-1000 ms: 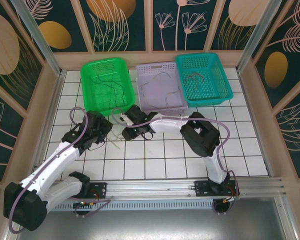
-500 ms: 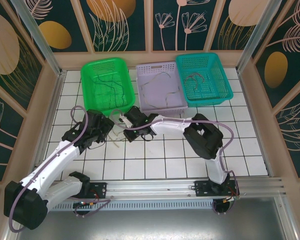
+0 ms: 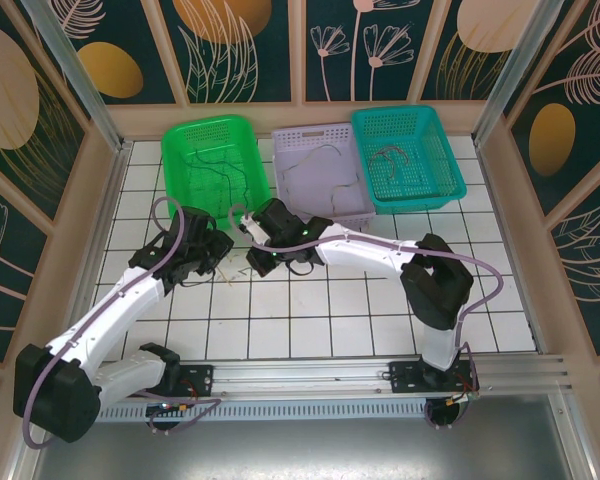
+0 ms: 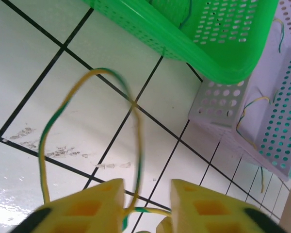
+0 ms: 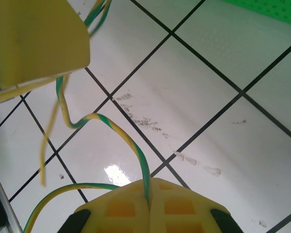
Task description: Untangle the cables
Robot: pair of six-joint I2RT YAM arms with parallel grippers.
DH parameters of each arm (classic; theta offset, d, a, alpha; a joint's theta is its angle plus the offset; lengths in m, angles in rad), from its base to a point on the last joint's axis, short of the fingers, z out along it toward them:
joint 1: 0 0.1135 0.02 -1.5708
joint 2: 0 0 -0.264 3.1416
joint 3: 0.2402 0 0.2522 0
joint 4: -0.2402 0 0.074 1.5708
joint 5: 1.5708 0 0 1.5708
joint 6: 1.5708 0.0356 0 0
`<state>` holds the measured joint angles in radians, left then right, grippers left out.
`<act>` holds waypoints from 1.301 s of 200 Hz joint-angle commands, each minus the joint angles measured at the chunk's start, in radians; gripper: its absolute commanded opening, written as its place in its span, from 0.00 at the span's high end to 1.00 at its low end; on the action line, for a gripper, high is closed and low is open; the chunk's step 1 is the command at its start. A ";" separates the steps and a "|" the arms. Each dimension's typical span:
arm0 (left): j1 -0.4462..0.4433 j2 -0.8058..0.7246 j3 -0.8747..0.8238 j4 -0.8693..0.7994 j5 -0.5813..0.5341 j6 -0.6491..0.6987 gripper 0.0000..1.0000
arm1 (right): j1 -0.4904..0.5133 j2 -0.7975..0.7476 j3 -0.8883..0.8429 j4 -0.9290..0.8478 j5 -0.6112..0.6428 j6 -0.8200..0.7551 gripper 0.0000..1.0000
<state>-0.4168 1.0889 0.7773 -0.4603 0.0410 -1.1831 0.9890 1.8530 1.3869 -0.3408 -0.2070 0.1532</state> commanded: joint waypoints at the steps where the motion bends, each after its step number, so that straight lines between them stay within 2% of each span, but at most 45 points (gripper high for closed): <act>1: 0.006 0.015 0.013 0.020 0.031 0.027 0.81 | -0.010 -0.045 0.038 -0.036 -0.036 0.035 1.00; 22: 0.006 0.016 0.016 0.016 0.037 0.039 0.82 | -0.046 -0.063 0.029 -0.026 -0.076 0.068 1.00; 59: 0.006 0.025 0.022 0.019 0.051 0.057 0.63 | -0.088 -0.070 0.053 -0.043 -0.164 0.073 1.00; 86: 0.004 0.035 0.033 0.043 0.071 0.062 0.59 | -0.089 -0.054 0.080 -0.071 -0.194 0.072 1.00; 125: 0.004 0.023 0.047 0.057 0.044 0.057 0.50 | -0.087 -0.051 0.081 -0.071 -0.201 0.079 1.00; 132: 0.004 0.023 0.045 0.056 0.042 0.056 0.53 | -0.087 -0.051 0.080 -0.069 -0.201 0.081 1.00; 151: 0.005 0.035 0.042 0.043 0.047 0.062 0.74 | -0.087 -0.058 0.076 -0.064 -0.203 0.087 1.00; 177: 0.005 0.034 0.030 0.046 0.038 0.064 0.77 | -0.090 -0.067 0.078 -0.066 -0.219 0.095 1.00; 187: 0.004 0.036 0.034 0.048 0.034 0.067 0.81 | -0.091 -0.070 0.078 -0.067 -0.228 0.097 1.00; 202: 0.005 0.035 0.044 0.057 0.033 0.079 1.00 | -0.098 -0.074 0.071 -0.072 -0.245 0.098 1.00; 233: 0.004 0.011 0.085 0.118 0.079 0.154 1.00 | -0.161 -0.088 0.001 -0.049 -0.383 0.120 1.00; 260: 0.006 0.003 0.124 0.214 0.235 0.232 1.00 | -0.215 -0.070 -0.068 -0.032 -0.590 0.139 1.00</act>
<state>-0.4171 1.1183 0.8417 -0.3759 0.1509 -1.0477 0.8177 1.7996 1.3815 -0.3771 -0.5793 0.2619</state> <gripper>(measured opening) 0.042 0.054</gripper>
